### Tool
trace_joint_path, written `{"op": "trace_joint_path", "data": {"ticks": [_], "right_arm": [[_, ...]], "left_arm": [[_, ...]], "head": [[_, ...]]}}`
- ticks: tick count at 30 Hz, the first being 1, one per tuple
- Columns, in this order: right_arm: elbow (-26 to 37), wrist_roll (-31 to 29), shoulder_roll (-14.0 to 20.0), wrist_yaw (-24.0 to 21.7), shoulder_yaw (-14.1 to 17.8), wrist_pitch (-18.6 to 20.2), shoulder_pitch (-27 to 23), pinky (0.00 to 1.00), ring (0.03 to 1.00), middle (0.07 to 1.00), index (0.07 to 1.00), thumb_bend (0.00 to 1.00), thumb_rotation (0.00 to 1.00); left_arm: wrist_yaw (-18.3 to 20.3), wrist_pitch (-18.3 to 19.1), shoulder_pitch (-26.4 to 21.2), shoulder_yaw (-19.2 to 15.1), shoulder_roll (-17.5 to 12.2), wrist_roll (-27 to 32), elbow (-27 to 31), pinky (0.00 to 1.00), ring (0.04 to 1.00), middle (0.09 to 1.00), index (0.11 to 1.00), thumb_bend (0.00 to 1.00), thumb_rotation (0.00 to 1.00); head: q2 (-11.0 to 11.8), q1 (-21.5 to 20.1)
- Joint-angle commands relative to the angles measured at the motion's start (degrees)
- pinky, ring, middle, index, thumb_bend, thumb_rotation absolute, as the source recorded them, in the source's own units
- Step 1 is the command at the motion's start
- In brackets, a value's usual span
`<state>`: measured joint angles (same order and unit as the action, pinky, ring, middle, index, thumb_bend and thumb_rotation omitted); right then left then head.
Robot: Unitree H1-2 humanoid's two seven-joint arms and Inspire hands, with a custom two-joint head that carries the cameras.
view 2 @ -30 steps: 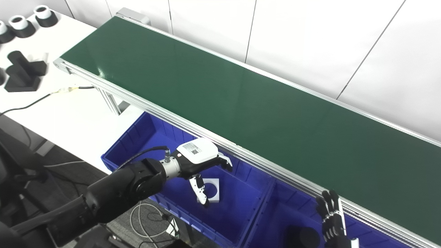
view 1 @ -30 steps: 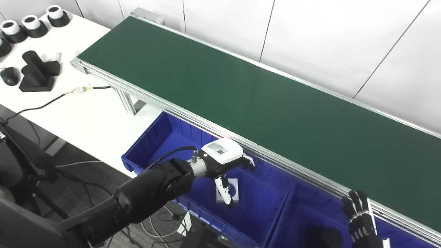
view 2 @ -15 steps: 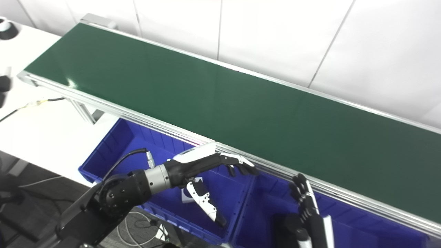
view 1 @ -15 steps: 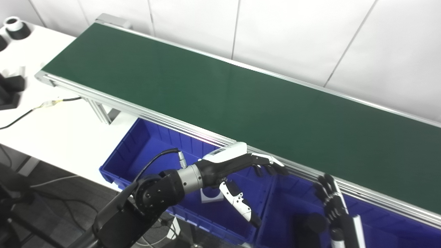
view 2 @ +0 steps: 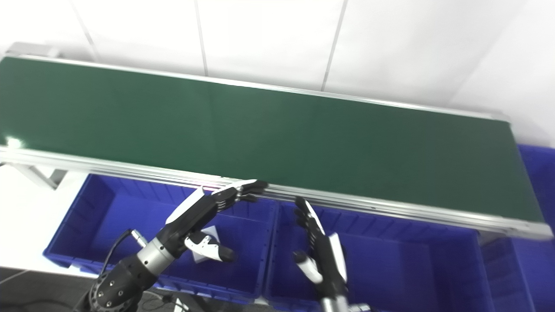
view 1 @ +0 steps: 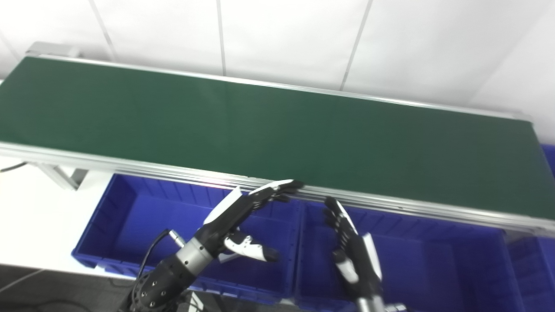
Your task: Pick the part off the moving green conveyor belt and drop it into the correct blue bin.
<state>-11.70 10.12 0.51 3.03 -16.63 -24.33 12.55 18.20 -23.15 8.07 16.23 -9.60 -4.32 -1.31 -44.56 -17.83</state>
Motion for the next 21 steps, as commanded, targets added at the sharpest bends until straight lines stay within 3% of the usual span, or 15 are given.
{"op": "trace_joint_path", "data": {"ticks": [1,9,14,21], "right_arm": [[1.4,1.2,-0.4,2.3,-1.1,-2.6,-0.5,0.92,0.936,0.958,0.944,0.95,0.96],[2.7,1.4,0.5,5.4,-3.5,-2.6,0.1,0.96,0.966,0.974,0.938,0.95,0.96],[3.8,2.1,2.0,6.7,-3.9,-2.6,0.5,1.0,0.989,0.988,0.956,0.96,0.98],[5.2,0.2,4.3,7.0,-3.9,-2.6,1.2,0.99,0.981,0.983,0.95,0.96,0.97]], "left_arm": [[-1.4,-3.7,-1.6,-0.8,-0.5,0.1,-0.1,0.84,0.898,0.907,0.871,0.96,0.67],[-3.5,-3.8,-0.8,-1.1,-0.5,0.3,-1.3,0.88,0.941,0.945,0.909,0.93,0.71],[-3.8,-3.8,0.5,0.4,0.4,0.9,-2.9,0.98,0.998,0.998,0.969,0.89,0.76],[-6.4,-3.8,2.3,2.1,3.0,-0.4,-4.4,1.0,1.0,1.0,0.993,0.85,0.82]], "head": [[0.0,-0.2],[0.3,-1.2],[0.0,1.5],[-0.2,6.7]]}}
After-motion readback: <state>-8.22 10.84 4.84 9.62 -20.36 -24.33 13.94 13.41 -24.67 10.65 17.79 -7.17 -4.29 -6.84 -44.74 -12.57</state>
